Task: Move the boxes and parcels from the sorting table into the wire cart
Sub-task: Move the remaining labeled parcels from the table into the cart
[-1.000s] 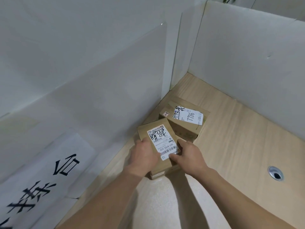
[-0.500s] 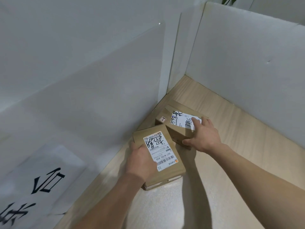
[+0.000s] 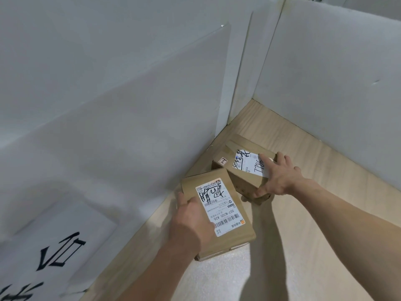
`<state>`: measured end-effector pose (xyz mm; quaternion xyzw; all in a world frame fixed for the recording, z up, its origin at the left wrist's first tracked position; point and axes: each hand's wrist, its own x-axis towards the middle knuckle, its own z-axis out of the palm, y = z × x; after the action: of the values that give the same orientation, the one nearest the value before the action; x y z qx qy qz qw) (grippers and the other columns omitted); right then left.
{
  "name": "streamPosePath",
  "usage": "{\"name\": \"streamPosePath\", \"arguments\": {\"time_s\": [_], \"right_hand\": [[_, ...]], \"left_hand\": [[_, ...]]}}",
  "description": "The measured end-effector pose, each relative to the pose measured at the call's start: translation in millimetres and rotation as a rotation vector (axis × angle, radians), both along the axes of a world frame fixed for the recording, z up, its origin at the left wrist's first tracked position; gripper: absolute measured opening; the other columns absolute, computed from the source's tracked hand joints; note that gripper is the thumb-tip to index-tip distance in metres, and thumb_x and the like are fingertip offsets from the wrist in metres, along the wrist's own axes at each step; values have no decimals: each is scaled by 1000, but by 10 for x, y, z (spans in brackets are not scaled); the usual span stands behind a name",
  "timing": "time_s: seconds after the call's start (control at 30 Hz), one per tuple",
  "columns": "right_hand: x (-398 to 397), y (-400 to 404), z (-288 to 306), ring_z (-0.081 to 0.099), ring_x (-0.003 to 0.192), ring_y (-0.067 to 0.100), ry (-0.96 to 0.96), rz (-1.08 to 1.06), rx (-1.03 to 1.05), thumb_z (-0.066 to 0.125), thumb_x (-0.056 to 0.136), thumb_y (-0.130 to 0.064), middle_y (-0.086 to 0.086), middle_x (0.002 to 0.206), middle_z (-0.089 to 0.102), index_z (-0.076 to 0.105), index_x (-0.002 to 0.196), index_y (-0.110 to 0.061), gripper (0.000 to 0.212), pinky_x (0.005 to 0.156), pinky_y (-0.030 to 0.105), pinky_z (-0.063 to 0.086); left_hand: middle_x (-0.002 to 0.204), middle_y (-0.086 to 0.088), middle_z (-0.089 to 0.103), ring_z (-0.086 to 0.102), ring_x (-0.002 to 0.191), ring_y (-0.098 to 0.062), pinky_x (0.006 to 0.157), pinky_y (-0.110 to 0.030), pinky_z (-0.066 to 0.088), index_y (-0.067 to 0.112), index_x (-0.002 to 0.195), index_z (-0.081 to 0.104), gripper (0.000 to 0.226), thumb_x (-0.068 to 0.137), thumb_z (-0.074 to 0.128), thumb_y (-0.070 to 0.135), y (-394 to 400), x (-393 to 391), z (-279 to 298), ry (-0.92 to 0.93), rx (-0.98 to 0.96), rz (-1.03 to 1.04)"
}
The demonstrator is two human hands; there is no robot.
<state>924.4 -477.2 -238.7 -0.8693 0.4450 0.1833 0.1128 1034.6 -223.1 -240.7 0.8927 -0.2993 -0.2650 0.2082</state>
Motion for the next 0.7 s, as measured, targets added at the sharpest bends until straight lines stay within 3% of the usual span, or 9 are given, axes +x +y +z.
{"name": "streamPosePath", "arguments": {"time_s": [0.07, 0.13, 0.2, 0.27, 0.37, 0.47, 0.53, 0.6, 0.7], "right_hand": [[-16, 28, 9, 28, 131, 31, 11, -5, -10, 81, 36, -79, 8, 134, 30, 15, 150, -47, 136, 104, 50, 35], [-55, 84, 27, 32, 131, 32, 31, -23, -18, 78, 34, -82, 9, 134, 33, 15, 150, -47, 136, 105, 49, 35], [-105, 146, 31, 35, 129, 33, 54, -49, -27, 75, 34, -84, 9, 132, 35, 14, 150, -47, 136, 105, 49, 35], [-178, 210, 38, 37, 128, 34, 75, -85, -22, 74, 35, -85, 9, 133, 36, 13, 150, -47, 136, 106, 49, 35], [-340, 311, 46, 38, 129, 34, 106, -128, -19, 73, 41, -81, 10, 135, 36, 14, 150, -45, 129, 106, 48, 34], [-524, 428, 63, 38, 127, 32, 112, -161, 5, 73, 49, -75, 9, 132, 36, 21, 146, -45, 114, 104, 47, 32], [-635, 464, 73, 38, 128, 31, 69, -183, 58, 74, 52, -74, 7, 131, 36, 24, 144, -45, 108, 103, 47, 32], [-751, 466, 85, 43, 129, 32, -62, -233, 116, 72, 57, -72, 7, 134, 38, 25, 148, -44, 105, 104, 46, 34], [-943, 467, 47, 51, 125, 36, -343, -398, 167, 74, 80, -46, 14, 141, 41, 24, 157, -26, 94, 99, 40, 40]], "left_hand": [[153, 0, 22, 55, 121, -17, 103, -30, 46, 23, 121, 55, 44, 80, 71, 24, -3, 13, 16, -21, 31, -17], [161, -5, 7, 32, 144, -23, 114, -32, 36, 19, 129, 52, 49, 83, 69, 25, -13, -1, 28, -109, 25, -92], [164, 3, 2, 17, 151, -19, 120, -30, 27, 19, 139, 48, 53, 89, 65, 23, -67, -97, 136, -174, -112, -185], [161, 5, 24, 28, 146, -13, 115, -17, 21, 18, 143, 49, 50, 94, 60, 20, -210, -280, 333, -78, -280, -252], [116, 1, 70, 62, 106, -20, 95, -28, 49, 20, 113, 69, 28, 87, 58, 20, -560, -554, 445, 364, -367, -101], [83, -6, 64, 58, 81, -24, 75, -33, 48, 12, 88, 63, 13, 89, 54, 21, -824, -734, 413, 737, -306, 96], [82, 0, 57, 56, 85, -24, 81, -34, 51, 16, 85, 58, 14, 97, 52, 19, -918, -832, 394, 848, -251, 179], [83, 1, 56, 56, 85, -23, 76, -30, 48, 18, 81, 55, 19, 100, 51, 20, -963, -910, 355, 881, -230, 228], [93, -12, 66, 60, 85, -26, 75, -32, 45, 12, 96, 63, 16, 96, 51, 22, -981, -994, 264, 891, -222, 234]]}}
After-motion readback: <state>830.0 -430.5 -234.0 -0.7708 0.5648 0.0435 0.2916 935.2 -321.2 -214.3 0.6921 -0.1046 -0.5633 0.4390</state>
